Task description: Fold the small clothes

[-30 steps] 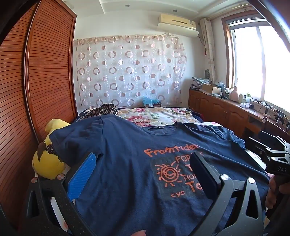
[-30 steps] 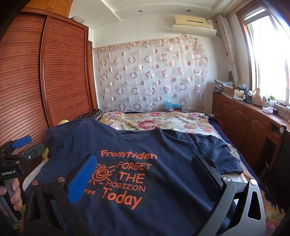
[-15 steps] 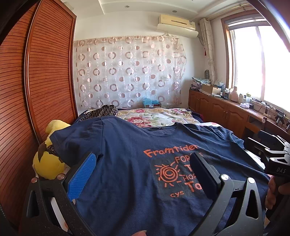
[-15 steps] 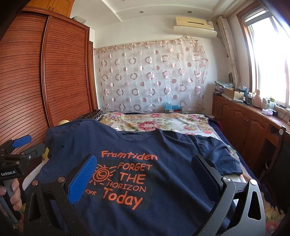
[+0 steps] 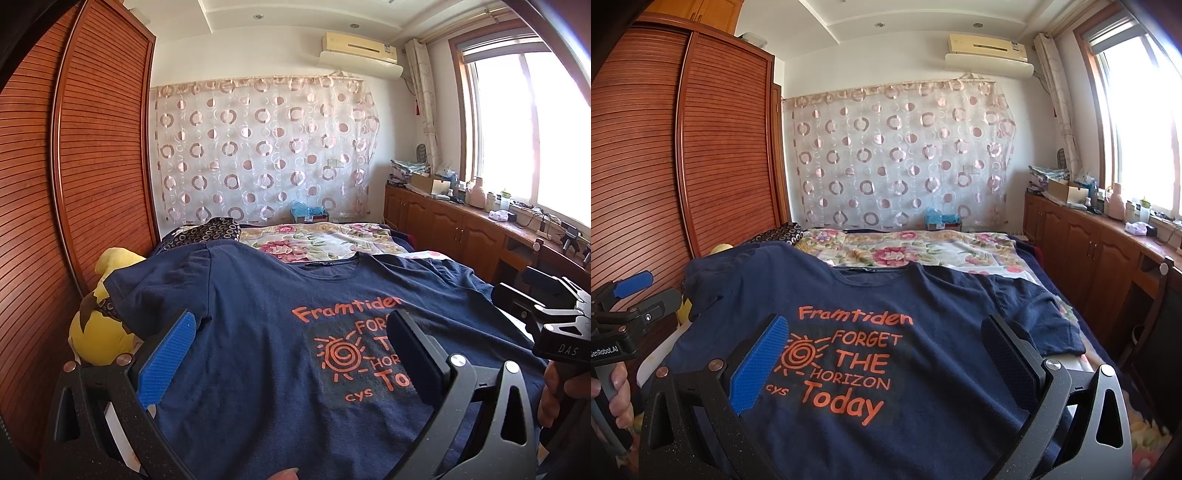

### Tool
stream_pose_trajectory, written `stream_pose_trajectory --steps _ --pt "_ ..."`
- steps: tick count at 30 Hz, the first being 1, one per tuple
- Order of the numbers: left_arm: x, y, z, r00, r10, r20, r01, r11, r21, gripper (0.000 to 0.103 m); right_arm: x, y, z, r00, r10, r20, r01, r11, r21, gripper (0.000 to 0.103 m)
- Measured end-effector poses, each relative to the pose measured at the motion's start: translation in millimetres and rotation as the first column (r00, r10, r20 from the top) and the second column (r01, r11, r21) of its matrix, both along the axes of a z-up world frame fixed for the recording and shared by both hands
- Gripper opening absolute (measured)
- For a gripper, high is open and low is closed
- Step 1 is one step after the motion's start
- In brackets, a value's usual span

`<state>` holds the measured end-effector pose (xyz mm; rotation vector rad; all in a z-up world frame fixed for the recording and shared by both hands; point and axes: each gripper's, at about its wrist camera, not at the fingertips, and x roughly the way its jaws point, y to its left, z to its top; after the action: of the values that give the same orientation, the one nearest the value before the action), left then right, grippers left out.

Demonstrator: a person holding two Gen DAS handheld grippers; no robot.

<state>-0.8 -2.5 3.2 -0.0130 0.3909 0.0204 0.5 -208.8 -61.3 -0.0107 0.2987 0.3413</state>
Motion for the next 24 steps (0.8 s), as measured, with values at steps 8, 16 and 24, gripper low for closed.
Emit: stream_pose_trajectory --steps 8,16,24 --pt "-1.3 0.0 1.7 1.0 -0.001 0.002 0.001 1.0 0.001 0.103 0.0 0.1 0.0 1.0 -0.001 0.0 0.001 1.0 0.003 0.103" --pt "-1.7 -0.5 2.1 1.0 0.0 0.004 0.0 1.0 0.001 0.103 -0.2 0.4 -0.2 1.0 -0.001 0.001 0.001 1.0 0.003 0.103" --pt "-2.2 -1.1 1.4 1.0 -0.001 0.007 0.001 1.0 0.004 0.103 -0.6 0.1 -0.3 1.0 -0.001 0.001 0.001 1.0 0.004 0.103"
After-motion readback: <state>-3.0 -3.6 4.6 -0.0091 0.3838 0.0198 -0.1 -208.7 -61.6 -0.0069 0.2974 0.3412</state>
